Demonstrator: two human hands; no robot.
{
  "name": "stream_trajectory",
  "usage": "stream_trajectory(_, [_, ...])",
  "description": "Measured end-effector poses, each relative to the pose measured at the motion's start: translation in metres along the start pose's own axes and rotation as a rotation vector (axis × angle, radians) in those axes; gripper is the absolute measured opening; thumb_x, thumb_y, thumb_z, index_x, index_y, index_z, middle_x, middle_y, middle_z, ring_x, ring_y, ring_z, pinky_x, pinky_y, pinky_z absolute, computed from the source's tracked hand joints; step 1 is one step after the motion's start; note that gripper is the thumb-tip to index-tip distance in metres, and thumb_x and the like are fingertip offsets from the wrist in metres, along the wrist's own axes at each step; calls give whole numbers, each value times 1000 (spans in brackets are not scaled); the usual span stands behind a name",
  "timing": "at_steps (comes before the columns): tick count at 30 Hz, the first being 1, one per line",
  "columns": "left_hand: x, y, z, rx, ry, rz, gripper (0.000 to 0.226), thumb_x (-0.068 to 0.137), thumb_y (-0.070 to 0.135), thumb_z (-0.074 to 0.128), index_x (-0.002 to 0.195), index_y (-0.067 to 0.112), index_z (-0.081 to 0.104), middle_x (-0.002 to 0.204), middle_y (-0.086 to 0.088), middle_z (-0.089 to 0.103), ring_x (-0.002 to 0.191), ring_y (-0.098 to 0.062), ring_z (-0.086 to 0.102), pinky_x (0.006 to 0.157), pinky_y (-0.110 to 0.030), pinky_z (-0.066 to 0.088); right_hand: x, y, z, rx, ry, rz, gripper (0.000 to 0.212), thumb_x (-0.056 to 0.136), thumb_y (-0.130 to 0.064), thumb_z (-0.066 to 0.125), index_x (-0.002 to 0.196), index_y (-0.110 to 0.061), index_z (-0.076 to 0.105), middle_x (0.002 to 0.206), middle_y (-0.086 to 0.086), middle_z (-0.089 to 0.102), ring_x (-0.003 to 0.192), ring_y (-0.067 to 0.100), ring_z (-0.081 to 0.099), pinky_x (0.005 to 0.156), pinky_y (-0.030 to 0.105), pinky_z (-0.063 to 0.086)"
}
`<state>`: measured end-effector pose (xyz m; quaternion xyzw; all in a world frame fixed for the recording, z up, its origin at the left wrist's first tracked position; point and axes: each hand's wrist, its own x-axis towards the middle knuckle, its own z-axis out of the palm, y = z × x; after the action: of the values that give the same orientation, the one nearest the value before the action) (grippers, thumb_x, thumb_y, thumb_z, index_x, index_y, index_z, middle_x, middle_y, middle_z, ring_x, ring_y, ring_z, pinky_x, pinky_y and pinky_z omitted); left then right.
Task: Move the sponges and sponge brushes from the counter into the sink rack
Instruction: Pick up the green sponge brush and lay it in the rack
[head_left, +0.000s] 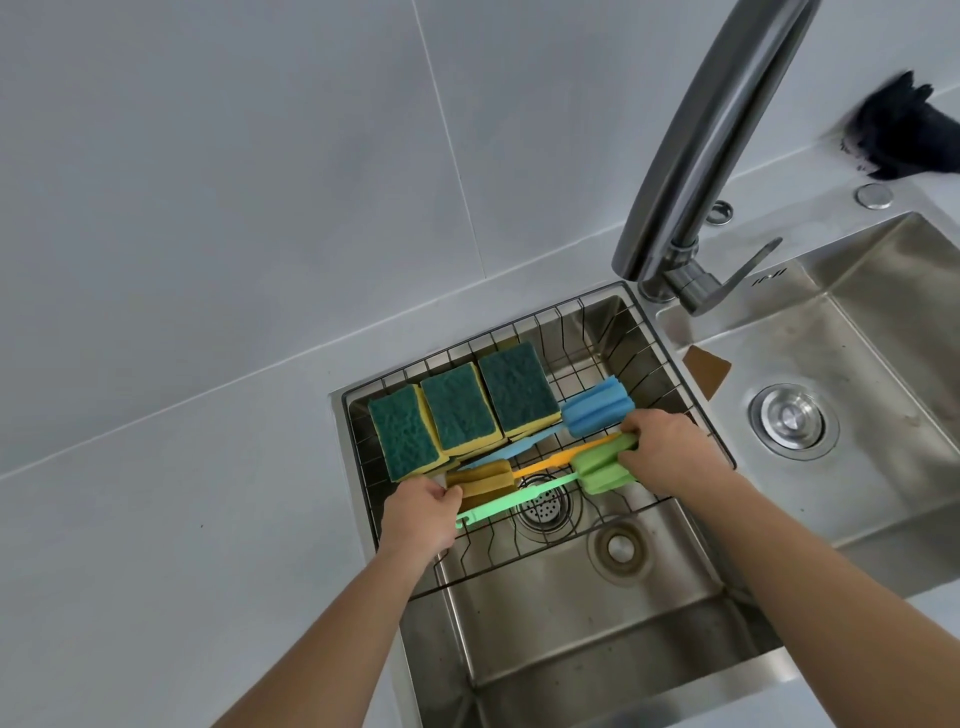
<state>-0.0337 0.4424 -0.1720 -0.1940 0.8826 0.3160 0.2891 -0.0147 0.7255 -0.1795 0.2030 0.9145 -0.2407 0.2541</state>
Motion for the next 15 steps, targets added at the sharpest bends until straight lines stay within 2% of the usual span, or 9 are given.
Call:
stream_trajectory(3, [0, -2, -2, 2, -36, -9, 16, 86, 33, 68, 80, 20, 62, 78, -5, 71, 65, -18, 74, 69, -40, 64, 1, -2, 2, -2, 19, -9, 34, 88, -23, 64, 122, -20, 59, 93, 1, 59, 79, 18, 57, 63, 26, 43])
stream_trajectory(6, [-1, -5, -5, 14, -122, -9, 14, 80, 30, 73, 86, 23, 63, 87, -4, 70, 75, -19, 73, 76, -41, 63, 2, 0, 4, 20, 34, -20, 32, 87, -23, 65, 118, -22, 60, 91, -1, 59, 76, 16, 57, 52, 20, 37])
stream_trajectory(9, [-3, -8, -5, 105, -180, 20, 32, 74, 23, 75, 103, 21, 62, 94, -6, 69, 84, -21, 71, 79, -38, 61, 1, 2, 6, 43, 53, -33, 28, 85, -21, 66, 113, -22, 61, 92, 0, 61, 76, 17, 58, 52, 20, 36])
stream_trajectory(12, [-6, -10, -2, 171, -157, 60, 35, 76, 17, 73, 109, 19, 62, 95, -7, 70, 85, -22, 70, 75, -34, 59, 1, 2, 8, 49, 76, -47, 25, 85, -20, 67, 108, -22, 61, 90, -1, 59, 72, 14, 55, 50, 18, 34])
stream_trajectory(15, [-5, -10, 1, 208, -135, 89, 32, 79, 15, 71, 109, 18, 63, 98, -7, 70, 89, -24, 69, 79, -36, 58, 1, 2, 12, 56, 91, -56, 24, 85, -21, 68, 107, -22, 61, 86, -3, 57, 66, 7, 51, 50, 17, 35])
